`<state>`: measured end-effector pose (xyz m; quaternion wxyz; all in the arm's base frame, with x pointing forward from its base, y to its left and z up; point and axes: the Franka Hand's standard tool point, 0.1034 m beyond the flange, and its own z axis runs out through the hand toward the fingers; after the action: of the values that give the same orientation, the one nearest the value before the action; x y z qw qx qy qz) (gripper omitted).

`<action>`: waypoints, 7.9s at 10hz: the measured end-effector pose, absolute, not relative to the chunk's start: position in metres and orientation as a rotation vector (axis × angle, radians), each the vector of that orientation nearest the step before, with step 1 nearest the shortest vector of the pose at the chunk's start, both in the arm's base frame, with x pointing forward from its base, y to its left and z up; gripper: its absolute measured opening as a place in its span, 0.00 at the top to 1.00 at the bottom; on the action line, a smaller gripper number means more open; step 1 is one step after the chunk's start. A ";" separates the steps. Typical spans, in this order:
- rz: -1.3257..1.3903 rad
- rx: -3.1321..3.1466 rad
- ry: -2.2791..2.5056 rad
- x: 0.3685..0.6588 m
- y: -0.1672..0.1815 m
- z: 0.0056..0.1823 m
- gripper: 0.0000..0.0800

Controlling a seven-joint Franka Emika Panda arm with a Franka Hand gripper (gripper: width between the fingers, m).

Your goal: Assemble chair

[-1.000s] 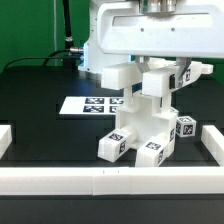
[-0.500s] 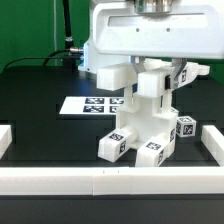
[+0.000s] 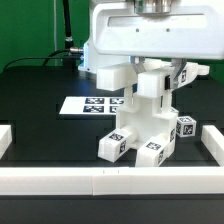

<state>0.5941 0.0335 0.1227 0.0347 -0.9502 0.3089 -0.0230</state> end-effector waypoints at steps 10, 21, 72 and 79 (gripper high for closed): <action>-0.086 -2.925 0.941 0.597 0.036 0.121 0.64; -0.120 -2.913 0.983 0.598 0.044 0.113 0.64; -0.001 -3.034 0.437 0.555 0.015 0.127 0.19; 0.007 -3.028 -0.415 0.527 -0.003 0.123 0.19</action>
Offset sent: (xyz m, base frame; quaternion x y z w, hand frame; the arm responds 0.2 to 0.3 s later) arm 0.0031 0.0049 -0.0060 -0.0042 0.0135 -0.0078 0.9999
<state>0.5267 -0.0027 0.1233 0.0428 -0.9898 -0.1356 0.0022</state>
